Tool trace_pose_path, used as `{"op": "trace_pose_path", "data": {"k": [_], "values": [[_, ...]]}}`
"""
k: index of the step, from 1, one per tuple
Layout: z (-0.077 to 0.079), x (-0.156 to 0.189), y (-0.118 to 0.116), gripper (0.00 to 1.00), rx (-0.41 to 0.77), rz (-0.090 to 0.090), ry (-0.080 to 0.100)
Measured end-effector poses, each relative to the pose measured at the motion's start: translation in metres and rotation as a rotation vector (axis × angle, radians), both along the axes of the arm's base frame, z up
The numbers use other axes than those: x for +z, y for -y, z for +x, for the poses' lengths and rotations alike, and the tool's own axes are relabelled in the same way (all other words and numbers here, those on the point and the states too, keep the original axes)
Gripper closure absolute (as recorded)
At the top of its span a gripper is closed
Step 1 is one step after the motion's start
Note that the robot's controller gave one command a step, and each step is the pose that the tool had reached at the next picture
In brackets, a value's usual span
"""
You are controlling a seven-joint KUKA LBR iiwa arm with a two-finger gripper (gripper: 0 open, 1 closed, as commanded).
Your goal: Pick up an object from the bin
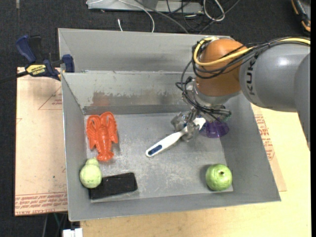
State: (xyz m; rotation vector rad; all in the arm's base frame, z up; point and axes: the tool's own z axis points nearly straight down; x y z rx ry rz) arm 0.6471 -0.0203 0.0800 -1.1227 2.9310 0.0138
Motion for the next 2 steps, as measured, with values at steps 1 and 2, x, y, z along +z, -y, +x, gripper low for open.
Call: {"op": "trace_pose_path", "data": {"k": [1, 2], "values": [[-0.001, 0.033, -0.001, 1.00, -0.001, 0.001, -0.004], [0.000, 0.063, -0.001, 1.00, -0.002, 0.001, 0.002]]}}
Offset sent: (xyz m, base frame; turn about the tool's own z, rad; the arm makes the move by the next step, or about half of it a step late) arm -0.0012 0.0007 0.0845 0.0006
